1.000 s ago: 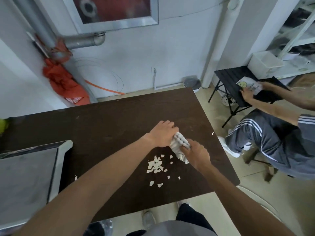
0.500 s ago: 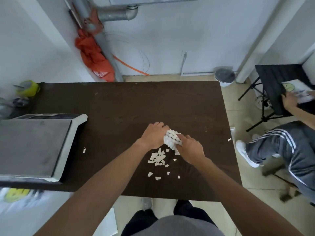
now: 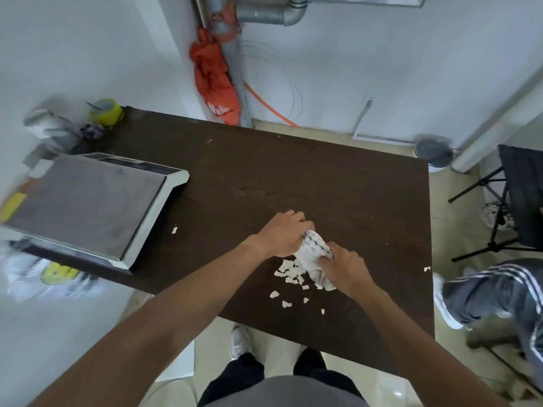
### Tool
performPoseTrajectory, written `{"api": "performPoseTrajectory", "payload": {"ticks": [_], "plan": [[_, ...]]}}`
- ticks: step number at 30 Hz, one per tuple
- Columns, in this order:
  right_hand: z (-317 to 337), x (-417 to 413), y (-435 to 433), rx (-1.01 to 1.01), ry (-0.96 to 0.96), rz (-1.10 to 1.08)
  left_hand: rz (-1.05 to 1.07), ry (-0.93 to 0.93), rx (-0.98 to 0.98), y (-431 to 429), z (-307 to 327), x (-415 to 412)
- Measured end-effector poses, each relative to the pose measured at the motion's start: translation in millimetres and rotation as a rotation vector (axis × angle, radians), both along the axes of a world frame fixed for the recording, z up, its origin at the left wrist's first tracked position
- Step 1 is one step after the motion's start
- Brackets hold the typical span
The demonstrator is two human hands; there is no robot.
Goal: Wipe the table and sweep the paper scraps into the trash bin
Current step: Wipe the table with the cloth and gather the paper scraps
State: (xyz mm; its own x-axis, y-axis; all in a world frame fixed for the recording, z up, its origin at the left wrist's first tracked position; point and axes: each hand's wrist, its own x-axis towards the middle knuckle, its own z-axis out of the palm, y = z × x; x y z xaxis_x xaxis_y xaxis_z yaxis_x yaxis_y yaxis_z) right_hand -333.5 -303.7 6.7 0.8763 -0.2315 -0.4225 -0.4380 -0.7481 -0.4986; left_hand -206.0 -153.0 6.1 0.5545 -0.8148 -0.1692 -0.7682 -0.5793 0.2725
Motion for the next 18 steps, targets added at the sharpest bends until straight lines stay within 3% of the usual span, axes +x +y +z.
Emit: {"api": "performPoseTrajectory", "payload": {"ticks": [3,6,12,18], "plan": [[8,26,2,-0.070,-0.091,0.075,0.096,-0.104,-0.109,14,11,8],[4,58,5,-0.121,-0.140,0.181,0.240,-0.134,-0.096,36,12,15],[-18,69,37,-0.164,-0.065,0.372,0.461,0.043,-0.019,78,-13,-19],[-19,41,36,-0.142,-0.052,0.443,0.471,0.140,-0.070,86,-15,-68]]}}
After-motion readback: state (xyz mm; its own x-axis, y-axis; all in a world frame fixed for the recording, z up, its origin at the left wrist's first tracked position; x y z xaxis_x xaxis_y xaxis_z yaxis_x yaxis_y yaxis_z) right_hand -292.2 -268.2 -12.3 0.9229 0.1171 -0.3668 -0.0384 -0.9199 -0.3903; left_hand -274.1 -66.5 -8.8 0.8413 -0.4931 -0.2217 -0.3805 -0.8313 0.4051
